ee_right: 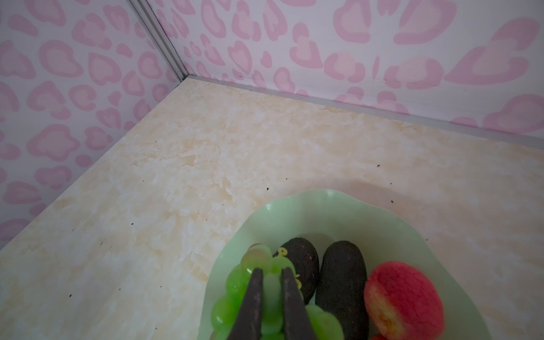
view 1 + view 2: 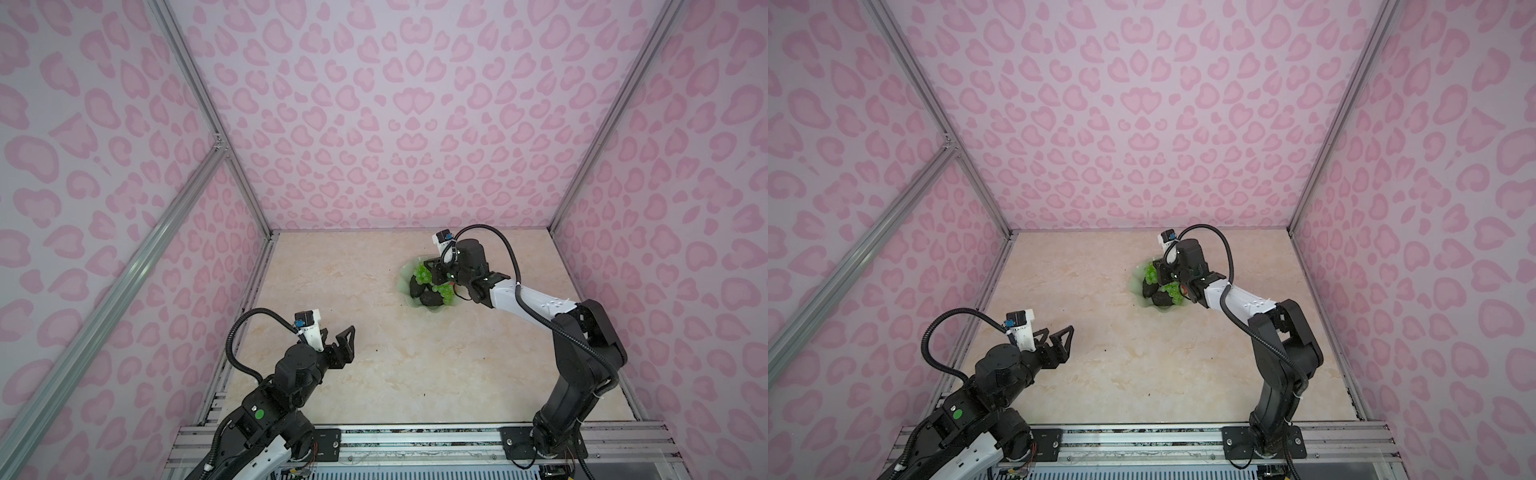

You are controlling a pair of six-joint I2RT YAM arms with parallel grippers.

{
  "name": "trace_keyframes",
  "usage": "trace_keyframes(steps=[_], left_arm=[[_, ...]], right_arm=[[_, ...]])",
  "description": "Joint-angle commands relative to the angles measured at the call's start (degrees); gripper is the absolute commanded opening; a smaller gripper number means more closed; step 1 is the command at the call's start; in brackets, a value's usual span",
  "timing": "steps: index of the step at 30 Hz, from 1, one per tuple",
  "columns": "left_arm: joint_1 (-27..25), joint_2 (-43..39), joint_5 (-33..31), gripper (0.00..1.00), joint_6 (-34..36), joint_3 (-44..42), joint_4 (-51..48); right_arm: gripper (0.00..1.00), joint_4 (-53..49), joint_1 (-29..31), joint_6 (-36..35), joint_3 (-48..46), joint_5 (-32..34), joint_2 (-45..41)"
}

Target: Place and organize the fake fruits in the fruit bowl

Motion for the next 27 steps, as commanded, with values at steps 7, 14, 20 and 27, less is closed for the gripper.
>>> trace_keyframes(steps=[7,14,20,27], left_arm=[[0.0,0.7,-0.1,0.84,0.9,1.3,1.2],[0.0,0.5,-0.1,0.84,1.4,1.6,0.8],[0.1,0.2,-0.6,0.85,1.9,1.3,1.0],[0.1,0.8,-3.2,0.86,4.6,1.6,2.4]], right_arm=[[0.39,11.2,-1.2,1.9,0.4,-3.6,7.2],[0.87,17.3,-1.8,2.6,-1.9,-5.1,4.0],[0.98,16.1,-1.7,1.8,-3.0,-3.8,-2.1],[0.99,14.2,-1.9,1.8,-11.0,-1.9,-14.6]])
